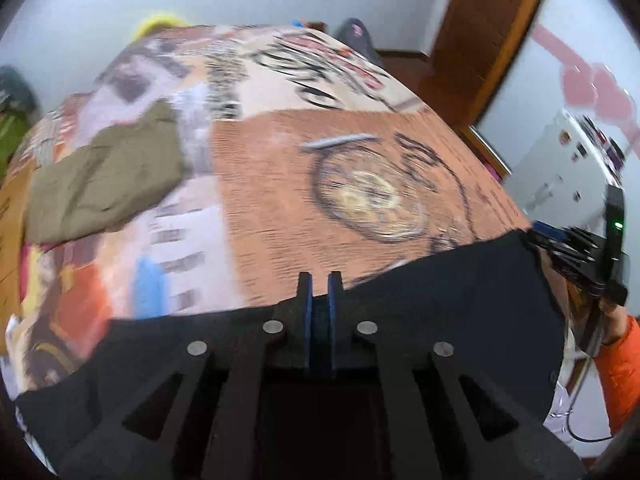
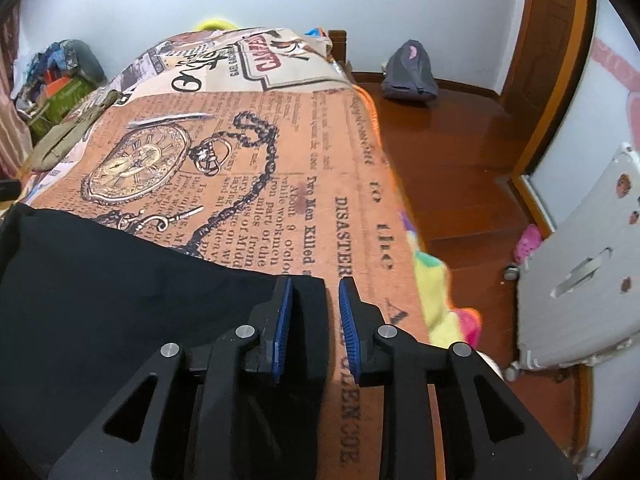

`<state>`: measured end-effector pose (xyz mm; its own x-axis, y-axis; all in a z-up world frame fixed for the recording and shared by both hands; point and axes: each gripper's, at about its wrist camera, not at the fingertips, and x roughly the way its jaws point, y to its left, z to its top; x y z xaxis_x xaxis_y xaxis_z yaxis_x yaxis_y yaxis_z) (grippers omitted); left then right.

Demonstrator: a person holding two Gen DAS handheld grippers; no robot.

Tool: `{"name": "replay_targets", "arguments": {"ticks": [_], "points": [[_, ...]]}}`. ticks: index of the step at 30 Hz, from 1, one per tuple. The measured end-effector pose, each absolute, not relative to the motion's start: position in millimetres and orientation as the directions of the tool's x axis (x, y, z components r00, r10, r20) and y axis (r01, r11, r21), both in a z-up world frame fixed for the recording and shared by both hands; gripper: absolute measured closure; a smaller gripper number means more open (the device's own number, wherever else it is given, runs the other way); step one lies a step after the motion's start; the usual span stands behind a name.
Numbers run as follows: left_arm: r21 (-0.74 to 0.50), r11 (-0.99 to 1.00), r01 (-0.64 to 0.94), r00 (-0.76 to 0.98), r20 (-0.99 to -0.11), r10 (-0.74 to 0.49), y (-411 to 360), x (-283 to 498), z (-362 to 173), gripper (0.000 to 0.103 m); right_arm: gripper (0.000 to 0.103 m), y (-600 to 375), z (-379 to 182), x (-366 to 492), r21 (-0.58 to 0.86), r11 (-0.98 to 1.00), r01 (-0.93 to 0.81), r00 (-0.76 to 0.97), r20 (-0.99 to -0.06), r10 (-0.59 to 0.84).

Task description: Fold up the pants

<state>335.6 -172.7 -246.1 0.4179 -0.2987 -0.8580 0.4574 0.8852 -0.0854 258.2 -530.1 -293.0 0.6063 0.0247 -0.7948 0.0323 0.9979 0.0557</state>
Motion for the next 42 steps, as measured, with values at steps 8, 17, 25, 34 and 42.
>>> {"name": "replay_targets", "arguments": {"ticks": [8, 17, 25, 34, 42], "points": [[-0.025, 0.963, 0.268, 0.545, -0.821, -0.173, -52, 319, -214, 0.07, 0.073, -486, -234, 253, 0.053, 0.996, -0.067, 0.682, -0.727, 0.085], [0.016, 0.996, 0.087, 0.593, -0.804, -0.038, 82, 297, -211, 0.048, 0.064, -372, -196, 279, 0.077, 0.955, -0.288, 0.683, -0.682, 0.261], [0.0, 1.0, 0.02, 0.562, -0.827, -0.011, 154, 286, -242, 0.033, 0.063, -263, -207, 315, 0.129, 0.874, -0.468, 0.563, -0.719, 0.407], [-0.065, 0.998, 0.022, 0.485, -0.872, -0.068, 183, 297, -287, 0.031, 0.062, -170, -239, 346, 0.16, 0.766, -0.623, 0.382, -0.792, 0.476], [-0.138, 0.987, 0.083, 0.457, -0.875, -0.161, 179, 310, -301, 0.027, 0.062, -130, -269, 373, 0.207, 0.72, -0.663, 0.252, -0.843, 0.475]]}}
